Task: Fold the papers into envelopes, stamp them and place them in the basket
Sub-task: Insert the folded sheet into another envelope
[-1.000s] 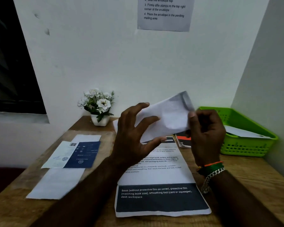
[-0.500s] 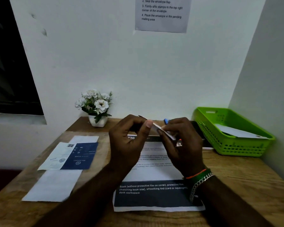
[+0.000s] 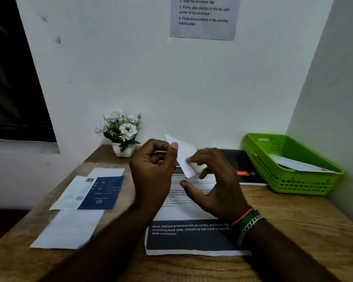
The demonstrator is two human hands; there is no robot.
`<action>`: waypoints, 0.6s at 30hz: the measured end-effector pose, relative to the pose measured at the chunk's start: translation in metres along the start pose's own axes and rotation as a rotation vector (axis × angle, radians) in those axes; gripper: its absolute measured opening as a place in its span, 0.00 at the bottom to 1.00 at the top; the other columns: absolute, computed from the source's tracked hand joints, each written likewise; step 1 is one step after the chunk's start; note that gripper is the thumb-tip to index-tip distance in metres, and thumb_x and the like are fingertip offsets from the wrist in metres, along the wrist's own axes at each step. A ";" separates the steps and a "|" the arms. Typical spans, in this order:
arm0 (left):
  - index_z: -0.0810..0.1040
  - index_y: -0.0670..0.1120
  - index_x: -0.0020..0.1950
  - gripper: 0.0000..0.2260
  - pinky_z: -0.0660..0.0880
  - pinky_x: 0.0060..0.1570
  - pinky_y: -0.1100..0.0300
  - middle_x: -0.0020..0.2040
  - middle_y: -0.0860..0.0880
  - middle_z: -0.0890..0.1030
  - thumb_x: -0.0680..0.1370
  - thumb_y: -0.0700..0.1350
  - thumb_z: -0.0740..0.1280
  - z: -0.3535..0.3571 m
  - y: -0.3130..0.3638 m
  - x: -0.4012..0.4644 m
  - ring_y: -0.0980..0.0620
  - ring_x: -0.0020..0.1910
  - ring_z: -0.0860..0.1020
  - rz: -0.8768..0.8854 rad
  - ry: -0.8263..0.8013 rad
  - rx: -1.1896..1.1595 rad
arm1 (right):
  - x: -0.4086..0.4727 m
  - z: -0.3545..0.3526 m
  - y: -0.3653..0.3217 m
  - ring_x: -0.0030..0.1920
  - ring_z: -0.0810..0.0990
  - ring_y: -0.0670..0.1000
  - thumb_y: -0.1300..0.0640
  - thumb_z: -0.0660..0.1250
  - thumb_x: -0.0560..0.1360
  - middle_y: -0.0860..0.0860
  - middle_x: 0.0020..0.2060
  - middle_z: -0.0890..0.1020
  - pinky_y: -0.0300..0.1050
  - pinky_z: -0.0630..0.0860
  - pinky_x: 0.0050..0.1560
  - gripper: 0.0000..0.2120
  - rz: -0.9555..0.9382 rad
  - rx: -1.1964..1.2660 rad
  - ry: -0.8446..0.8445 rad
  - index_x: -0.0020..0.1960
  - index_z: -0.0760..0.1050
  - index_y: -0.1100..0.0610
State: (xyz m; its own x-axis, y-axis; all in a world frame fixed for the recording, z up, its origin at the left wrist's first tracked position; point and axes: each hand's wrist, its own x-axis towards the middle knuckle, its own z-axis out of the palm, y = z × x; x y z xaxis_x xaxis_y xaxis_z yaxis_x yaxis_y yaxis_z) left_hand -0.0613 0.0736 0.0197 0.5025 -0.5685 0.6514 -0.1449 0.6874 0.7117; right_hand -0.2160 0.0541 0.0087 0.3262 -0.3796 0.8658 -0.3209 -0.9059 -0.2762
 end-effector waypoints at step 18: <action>0.78 0.44 0.60 0.11 0.84 0.36 0.53 0.53 0.41 0.85 0.84 0.47 0.62 -0.042 -0.009 0.058 0.46 0.42 0.87 -0.664 -0.110 -0.583 | -0.004 -0.015 0.081 0.37 0.81 0.55 0.55 0.69 0.78 0.66 0.51 0.82 0.40 0.79 0.31 0.15 1.217 0.931 0.528 0.59 0.78 0.64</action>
State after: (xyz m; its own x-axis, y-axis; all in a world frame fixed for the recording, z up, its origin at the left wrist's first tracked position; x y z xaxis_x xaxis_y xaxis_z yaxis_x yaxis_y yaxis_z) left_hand 0.0048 0.0534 0.0395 0.2397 -0.9510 0.1953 0.6192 0.3047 0.7237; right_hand -0.2568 -0.0150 -0.0112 -0.0937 -0.9939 -0.0577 0.5378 -0.0017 -0.8431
